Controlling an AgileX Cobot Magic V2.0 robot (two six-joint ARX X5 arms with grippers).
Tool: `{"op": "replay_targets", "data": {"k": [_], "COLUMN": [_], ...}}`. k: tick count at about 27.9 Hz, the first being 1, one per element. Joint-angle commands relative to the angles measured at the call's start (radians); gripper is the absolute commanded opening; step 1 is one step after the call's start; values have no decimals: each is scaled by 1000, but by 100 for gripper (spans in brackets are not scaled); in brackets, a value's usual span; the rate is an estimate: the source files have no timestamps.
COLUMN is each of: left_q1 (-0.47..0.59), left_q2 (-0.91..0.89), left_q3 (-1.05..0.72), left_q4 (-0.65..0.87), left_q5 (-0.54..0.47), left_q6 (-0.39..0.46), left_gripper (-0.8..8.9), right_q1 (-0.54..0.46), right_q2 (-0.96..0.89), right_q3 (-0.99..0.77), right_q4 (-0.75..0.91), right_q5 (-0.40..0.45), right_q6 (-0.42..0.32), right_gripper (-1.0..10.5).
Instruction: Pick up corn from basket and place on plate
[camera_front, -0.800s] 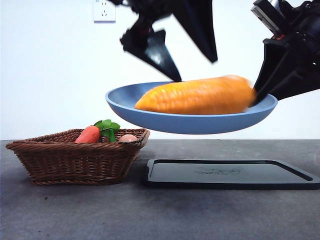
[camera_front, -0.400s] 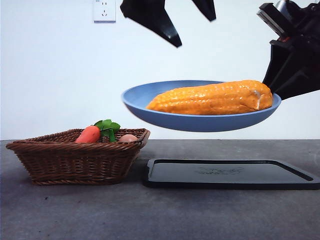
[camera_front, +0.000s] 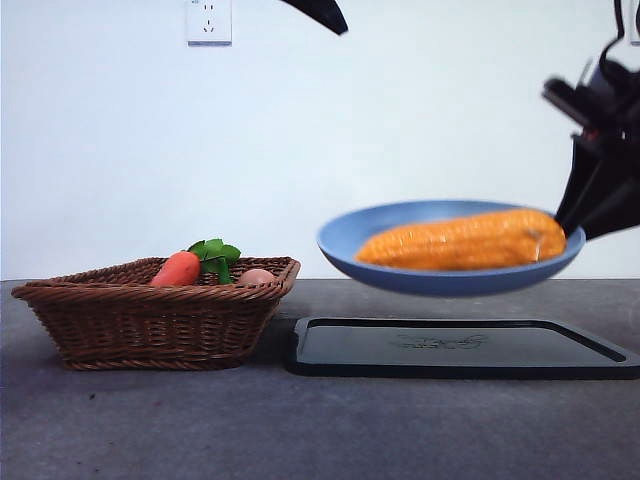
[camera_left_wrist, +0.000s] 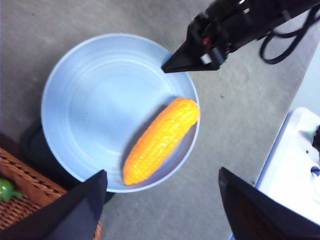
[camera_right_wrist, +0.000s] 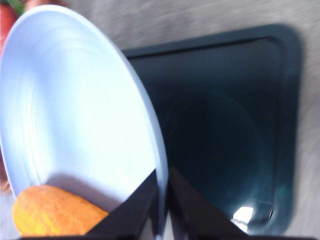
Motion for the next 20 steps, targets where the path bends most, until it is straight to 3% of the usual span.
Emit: {"op": "replay_targets", "data": {"k": [1, 13, 20], "left_q1": [-8, -8, -8], "left_q2": [22, 22, 22], "left_q3": [53, 78, 78], "left_q4": [-3, -32, -36], "left_q5": [-1, -1, -1], "left_q6": [13, -5, -5], "left_gripper": [365, 364, 364], "right_q1": [-6, -24, -24], "right_q2": [69, 341, 380], "right_q3": [46, 177, 177], "right_q4": [41, 47, 43], "right_q5": [-6, -11, -3], "right_q6": [5, -13, -24], "right_gripper": [1, 1, 27]}}
